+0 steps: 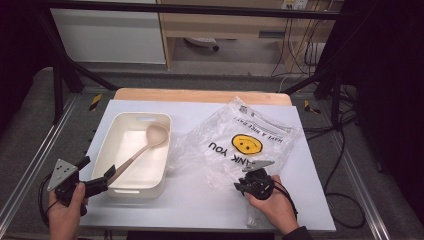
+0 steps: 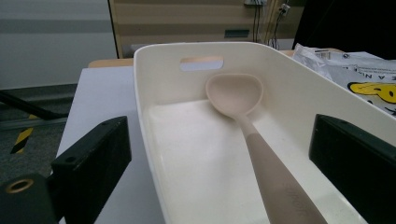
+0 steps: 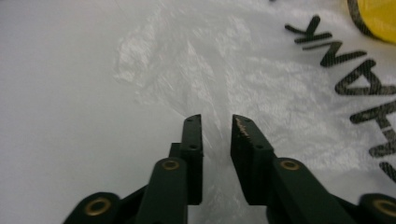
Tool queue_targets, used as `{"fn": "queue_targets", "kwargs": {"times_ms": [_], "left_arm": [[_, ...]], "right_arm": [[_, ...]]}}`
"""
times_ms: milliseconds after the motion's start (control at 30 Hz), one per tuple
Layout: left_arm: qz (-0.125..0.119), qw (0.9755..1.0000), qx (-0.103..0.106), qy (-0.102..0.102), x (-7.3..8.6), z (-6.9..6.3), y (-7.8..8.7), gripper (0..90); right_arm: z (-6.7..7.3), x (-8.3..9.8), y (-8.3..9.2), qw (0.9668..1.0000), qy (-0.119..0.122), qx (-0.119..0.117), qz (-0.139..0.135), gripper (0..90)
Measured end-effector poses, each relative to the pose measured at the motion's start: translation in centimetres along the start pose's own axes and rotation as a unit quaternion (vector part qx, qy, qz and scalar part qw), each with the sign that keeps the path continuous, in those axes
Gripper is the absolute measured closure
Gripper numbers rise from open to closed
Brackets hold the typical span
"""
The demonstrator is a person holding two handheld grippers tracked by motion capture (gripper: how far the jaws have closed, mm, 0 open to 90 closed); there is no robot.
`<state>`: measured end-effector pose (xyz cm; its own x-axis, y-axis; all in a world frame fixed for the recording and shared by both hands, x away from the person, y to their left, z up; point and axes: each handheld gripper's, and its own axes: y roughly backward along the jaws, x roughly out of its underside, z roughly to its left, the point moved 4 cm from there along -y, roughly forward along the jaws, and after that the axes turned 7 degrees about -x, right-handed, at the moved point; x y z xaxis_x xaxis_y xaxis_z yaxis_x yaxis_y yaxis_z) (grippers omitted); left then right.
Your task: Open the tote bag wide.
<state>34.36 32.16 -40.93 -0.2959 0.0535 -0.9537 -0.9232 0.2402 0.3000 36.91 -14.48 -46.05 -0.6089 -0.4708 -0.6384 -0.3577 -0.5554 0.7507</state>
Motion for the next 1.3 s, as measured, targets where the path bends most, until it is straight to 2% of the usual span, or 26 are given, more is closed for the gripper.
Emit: {"fn": "queue_targets", "kwargs": {"times_ms": [33, 67, 133, 167, 200, 333, 467, 633, 800, 933, 1100, 1300], "left_arm": [[-0.001, 1.0000, 0.000, 0.001, 0.0, 0.0, 0.0, 5.8], [-0.001, 1.0000, 0.000, 0.000, 0.0, 0.0, 0.0, 5.8], [-0.001, 1.0000, 0.000, 0.001, 0.0, 0.0, 0.0, 5.8], [-0.001, 1.0000, -0.001, 0.001, 0.0, 0.0, 0.0, 5.8], [-0.001, 1.0000, -0.001, 0.001, 0.0, 0.0, 0.0, 5.8], [-0.001, 1.0000, -0.001, 0.001, 0.0, 0.0, 0.0, 5.9], [-0.002, 1.0000, -0.005, 0.000, -0.1, 0.1, 0.1, 5.8], [-0.005, 1.0000, -0.005, 0.004, -0.4, 0.2, 0.3, 5.8], [-0.010, 0.9999, -0.003, 0.010, -1.3, 0.1, 0.6, 5.7], [-0.012, 0.9998, 0.001, 0.017, -2.4, -0.3, 0.8, 5.8], [-0.005, 0.9999, 0.011, 0.000, -3.7, -1.2, 0.8, 5.7], [0.005, 0.9994, 0.028, -0.018, -5.0, -2.6, 0.3, 5.2]], "right_arm": [[0.1, -0.3, 0.1, 1.0000, 0.004, -0.002, -0.004, 62.9], [0.1, -0.3, 0.1, 1.0000, 0.004, -0.002, -0.004, 62.9], [0.4, -1.1, 0.1, 0.9997, 0.018, -0.003, -0.016, 53.1], [0.4, -1.3, 0.0, 0.9997, 0.018, -0.001, -0.017, 50.2], [0.4, -1.3, 0.0, 0.9997, 0.018, -0.001, -0.017, 50.2], [0.7, -2.0, -0.6, 0.9991, 0.031, -0.003, -0.028, 39.8], [0.8, -2.4, -1.2, 0.9989, 0.039, -0.010, -0.025, 35.3], [0.7, -2.8, -2.0, 0.9983, 0.051, -0.017, -0.023, 25.4], [0.4, -2.7, -2.9, 0.9980, 0.057, -0.025, -0.009, 15.8], [0.1, -2.9, -3.6, 0.9979, 0.055, -0.032, -0.005, 12.4], [-0.2, -3.2, -3.9, 0.9975, 0.054, -0.046, -0.005, 8.3], [-0.1, -3.3, -3.9, 0.9976, 0.054, -0.044, -0.007, 6.5]]}}
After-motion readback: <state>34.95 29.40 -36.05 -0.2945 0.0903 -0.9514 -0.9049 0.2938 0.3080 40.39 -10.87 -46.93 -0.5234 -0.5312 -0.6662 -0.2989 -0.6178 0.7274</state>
